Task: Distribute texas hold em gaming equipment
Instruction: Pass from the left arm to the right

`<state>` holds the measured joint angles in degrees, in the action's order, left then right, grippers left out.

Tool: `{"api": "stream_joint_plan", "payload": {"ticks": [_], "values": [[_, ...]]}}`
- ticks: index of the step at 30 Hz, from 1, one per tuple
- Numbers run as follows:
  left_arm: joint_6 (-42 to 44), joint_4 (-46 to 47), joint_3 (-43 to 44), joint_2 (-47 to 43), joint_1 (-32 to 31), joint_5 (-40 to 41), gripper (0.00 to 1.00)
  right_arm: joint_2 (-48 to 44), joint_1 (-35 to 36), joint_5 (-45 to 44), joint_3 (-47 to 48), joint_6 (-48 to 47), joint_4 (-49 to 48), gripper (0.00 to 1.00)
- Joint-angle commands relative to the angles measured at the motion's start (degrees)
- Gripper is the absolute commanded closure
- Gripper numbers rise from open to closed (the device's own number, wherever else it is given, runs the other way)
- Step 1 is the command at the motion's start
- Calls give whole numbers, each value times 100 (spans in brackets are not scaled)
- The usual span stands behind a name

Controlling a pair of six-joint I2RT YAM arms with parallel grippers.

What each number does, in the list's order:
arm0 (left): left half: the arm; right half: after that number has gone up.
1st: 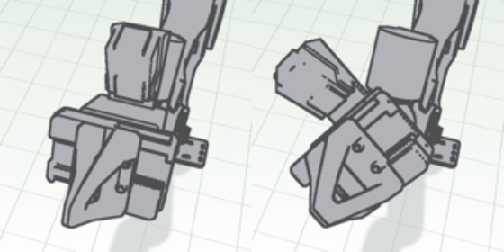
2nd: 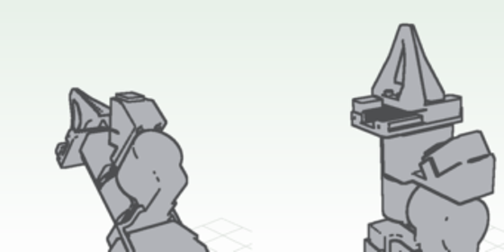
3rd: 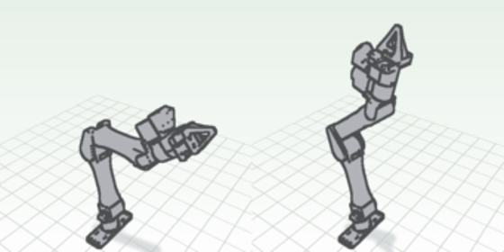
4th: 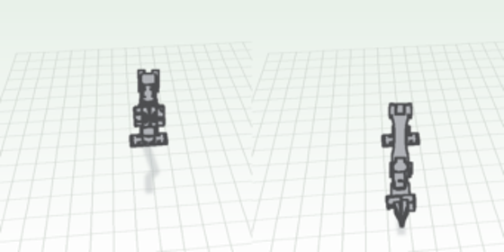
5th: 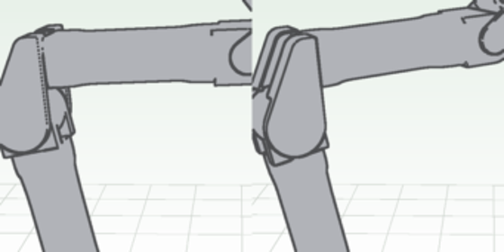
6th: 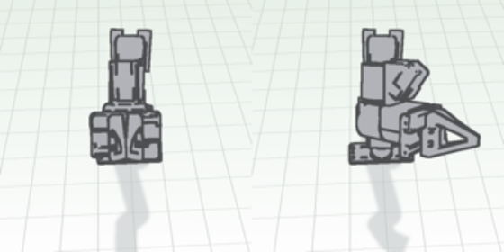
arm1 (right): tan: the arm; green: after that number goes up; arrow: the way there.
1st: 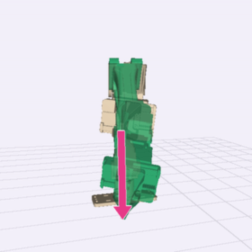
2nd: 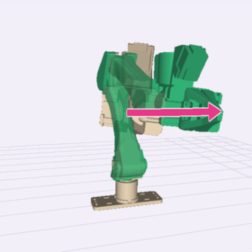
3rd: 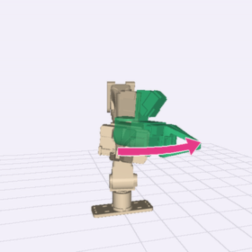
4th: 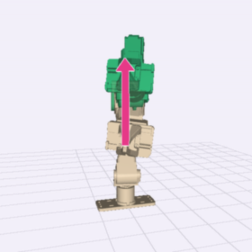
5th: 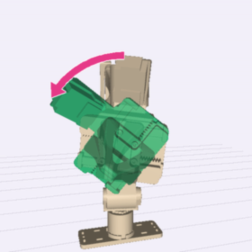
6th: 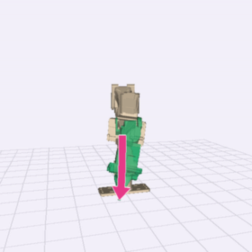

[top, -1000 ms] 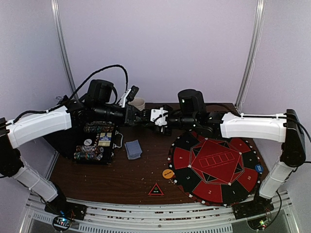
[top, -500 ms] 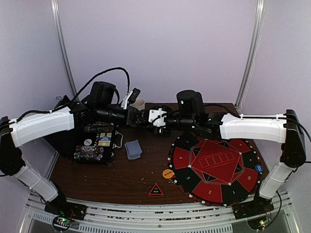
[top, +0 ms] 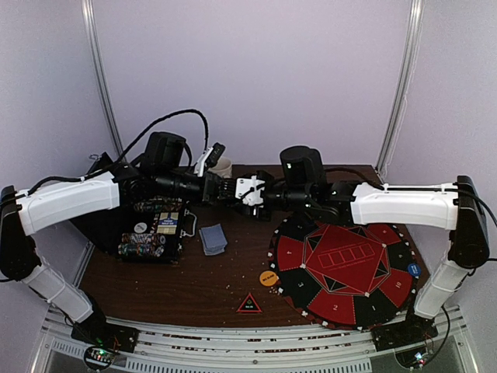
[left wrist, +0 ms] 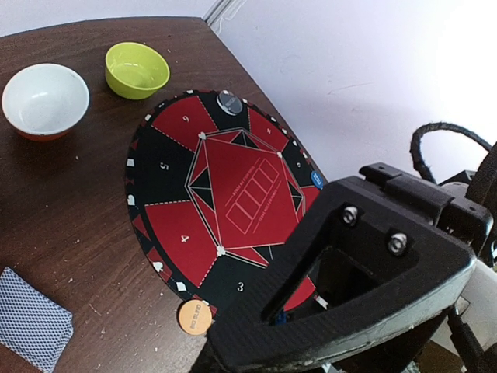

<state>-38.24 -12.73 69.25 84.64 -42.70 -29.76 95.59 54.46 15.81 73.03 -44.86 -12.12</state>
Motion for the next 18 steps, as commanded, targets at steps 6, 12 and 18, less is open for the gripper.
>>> {"api": "stream_joint_plan", "payload": {"ticks": [6,12,18], "values": [[23,254,-61,-27,5,-133,97,-100,-4,-430,43,-420,107,53],[30,245,-85,-42,5,-148,97,-144,-5,-391,-25,-619,172,46],[33,240,-126,-113,4,-116,97,-181,-1,-325,-68,-779,140,44]]}}
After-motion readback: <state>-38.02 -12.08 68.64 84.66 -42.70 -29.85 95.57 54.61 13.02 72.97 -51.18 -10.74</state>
